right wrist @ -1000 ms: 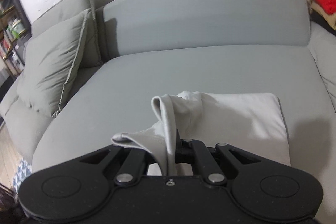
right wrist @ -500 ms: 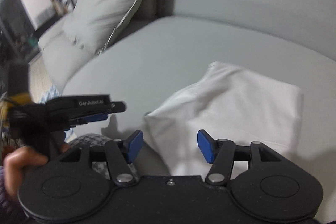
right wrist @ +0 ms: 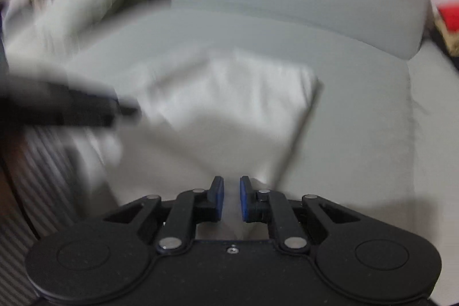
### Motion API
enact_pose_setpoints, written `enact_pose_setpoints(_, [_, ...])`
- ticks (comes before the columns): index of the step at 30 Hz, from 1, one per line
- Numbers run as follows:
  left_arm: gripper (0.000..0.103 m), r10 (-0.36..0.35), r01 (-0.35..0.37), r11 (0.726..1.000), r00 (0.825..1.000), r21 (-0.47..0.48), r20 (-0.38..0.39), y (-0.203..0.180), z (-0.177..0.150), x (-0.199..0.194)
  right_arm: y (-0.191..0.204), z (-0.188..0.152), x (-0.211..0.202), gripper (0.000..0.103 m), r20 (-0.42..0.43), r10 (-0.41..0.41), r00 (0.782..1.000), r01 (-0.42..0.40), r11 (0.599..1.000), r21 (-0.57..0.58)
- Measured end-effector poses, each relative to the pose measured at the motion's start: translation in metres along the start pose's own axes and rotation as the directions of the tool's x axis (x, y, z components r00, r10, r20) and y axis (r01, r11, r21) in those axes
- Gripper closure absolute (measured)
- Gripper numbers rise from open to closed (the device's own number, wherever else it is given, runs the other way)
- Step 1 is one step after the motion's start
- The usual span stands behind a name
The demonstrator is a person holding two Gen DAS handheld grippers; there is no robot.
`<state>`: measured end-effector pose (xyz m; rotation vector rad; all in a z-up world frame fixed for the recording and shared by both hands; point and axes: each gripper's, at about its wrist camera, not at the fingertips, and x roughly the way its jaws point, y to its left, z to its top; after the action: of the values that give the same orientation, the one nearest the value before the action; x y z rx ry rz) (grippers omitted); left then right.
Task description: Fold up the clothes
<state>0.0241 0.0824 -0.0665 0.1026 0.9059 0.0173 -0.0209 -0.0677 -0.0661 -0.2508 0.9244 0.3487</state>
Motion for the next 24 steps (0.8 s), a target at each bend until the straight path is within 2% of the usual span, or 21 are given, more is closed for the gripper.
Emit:
enact_pose_setpoints(3, [0.061,0.026,-0.020,0.996,0.998,0.090,-0.066,-0.017,0.004,0.012,-0.017,-0.006,-0.008,0.093,-0.002,0.015,1.000,-0.015,0.998,0.061])
enact_pose_setpoints(6, [0.062,-0.043,0.042,0.999,0.999,0.024,0.028,0.011,0.014,-0.013,-0.046,-0.001,-0.020,0.092,0.028,0.081,0.996,-0.085,0.978,0.192])
enact_pose_setpoints(8, [0.062,-0.042,0.046,0.998,0.994,-0.034,0.103,0.034,0.026,-0.025,-0.069,0.003,-0.030,0.080,0.083,0.124,0.989,-0.143,0.947,0.288])
enact_pose_setpoints(10, [0.058,-0.036,0.050,0.994,0.989,-0.094,0.140,0.056,0.041,-0.025,-0.092,0.008,-0.035,0.072,0.138,0.167,0.976,-0.209,0.898,0.387])
enact_pose_setpoints(12, [0.057,-0.066,0.092,0.980,0.987,-0.177,0.146,0.077,0.056,-0.013,-0.117,0.014,-0.028,0.068,0.186,0.223,0.957,-0.287,0.819,0.497])
enact_pose_setpoints(14, [0.056,-0.096,0.131,0.956,0.986,-0.264,0.139,0.091,0.071,0.008,-0.136,0.019,-0.016,0.062,0.223,0.246,0.943,-0.331,0.743,0.581])
enact_pose_setpoints(15, [0.057,-0.115,0.150,0.940,0.985,-0.306,0.130,0.098,0.078,0.021,-0.143,0.021,-0.009,0.061,0.236,0.253,0.938,-0.345,0.713,0.610])
enact_pose_setpoints(17, [0.060,-0.204,0.226,0.888,0.974,-0.402,0.096,0.112,0.089,0.051,-0.153,0.025,0.008,0.061,0.256,0.268,0.929,-0.370,0.659,0.654])
enact_pose_setpoints(21, [0.064,-0.387,0.354,0.755,0.920,-0.552,0.061,0.124,0.099,0.108,-0.172,0.028,0.045,0.061,0.288,0.314,0.905,-0.418,0.521,0.744])
enact_pose_setpoints(24, [0.065,-0.439,0.371,0.697,0.897,-0.613,0.043,0.127,0.101,0.137,-0.176,0.030,0.070,0.061,0.289,0.324,0.901,-0.419,0.473,0.775])
